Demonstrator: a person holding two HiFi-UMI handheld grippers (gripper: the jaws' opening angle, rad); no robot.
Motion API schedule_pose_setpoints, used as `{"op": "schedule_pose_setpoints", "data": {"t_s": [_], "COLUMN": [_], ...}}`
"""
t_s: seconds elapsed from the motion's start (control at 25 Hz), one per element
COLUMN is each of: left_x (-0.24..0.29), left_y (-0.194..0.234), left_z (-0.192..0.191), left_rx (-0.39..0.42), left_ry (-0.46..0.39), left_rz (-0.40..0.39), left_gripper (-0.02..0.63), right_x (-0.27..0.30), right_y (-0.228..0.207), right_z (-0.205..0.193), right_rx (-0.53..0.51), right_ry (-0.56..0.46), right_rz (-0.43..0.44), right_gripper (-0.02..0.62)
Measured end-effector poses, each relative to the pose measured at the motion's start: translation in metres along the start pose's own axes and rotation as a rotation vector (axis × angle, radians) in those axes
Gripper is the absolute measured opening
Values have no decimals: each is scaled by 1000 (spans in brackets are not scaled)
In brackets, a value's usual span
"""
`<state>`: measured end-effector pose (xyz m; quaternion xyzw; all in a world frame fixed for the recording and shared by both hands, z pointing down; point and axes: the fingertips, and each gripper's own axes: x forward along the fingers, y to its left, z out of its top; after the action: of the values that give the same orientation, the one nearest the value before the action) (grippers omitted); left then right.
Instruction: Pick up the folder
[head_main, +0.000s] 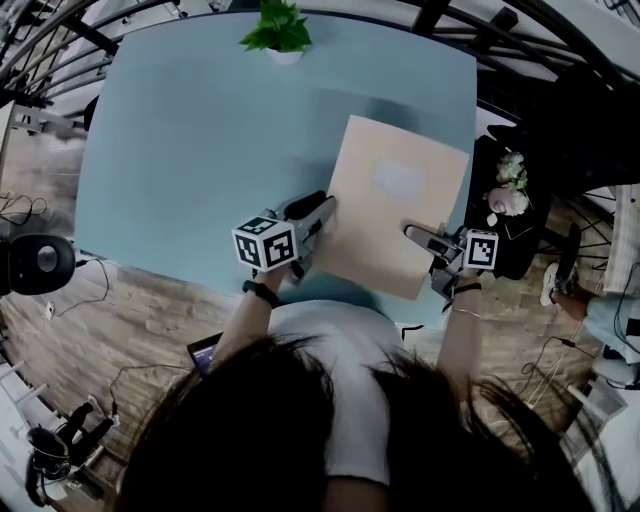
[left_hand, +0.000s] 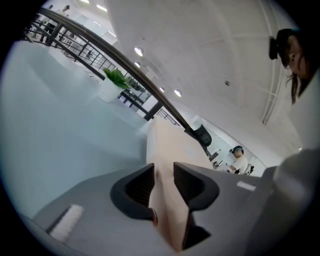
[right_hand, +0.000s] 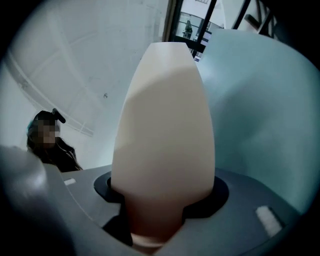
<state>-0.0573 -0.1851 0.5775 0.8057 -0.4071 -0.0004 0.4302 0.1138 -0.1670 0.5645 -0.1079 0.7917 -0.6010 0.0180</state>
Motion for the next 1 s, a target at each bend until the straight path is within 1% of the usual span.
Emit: {"op": "schedule_pose_setpoints", "data": {"t_s": [0.12, 0.24, 0.48, 0.64, 0.8, 1.0], "left_x": [-2, -9, -29, -44, -61, -76], "left_y": [-7, -17, -35, -50, -68, -89], "left_z": [17, 29, 58, 78, 95, 114], "left_rx": [65, 123, 241, 325, 411, 497], "left_ry": [-23, -46, -103, -154, -200, -256], "left_rz": [-2, 2, 14, 24, 33, 40], "left_gripper": [176, 176, 176, 176, 176, 176], "right_x": [3, 2, 1, 0, -7, -15], "right_y": [15, 32, 74, 104, 129, 150], "right_z": [13, 21, 36, 38, 38, 43], "right_rx": [-65, -128, -324, -458, -598, -778], "right_ry": [-29, -65, -124, -173, -236, -282], "right_rz": [-1, -22, -120, -206, -313, -490], "right_gripper": [291, 291, 291, 291, 291, 290]}}
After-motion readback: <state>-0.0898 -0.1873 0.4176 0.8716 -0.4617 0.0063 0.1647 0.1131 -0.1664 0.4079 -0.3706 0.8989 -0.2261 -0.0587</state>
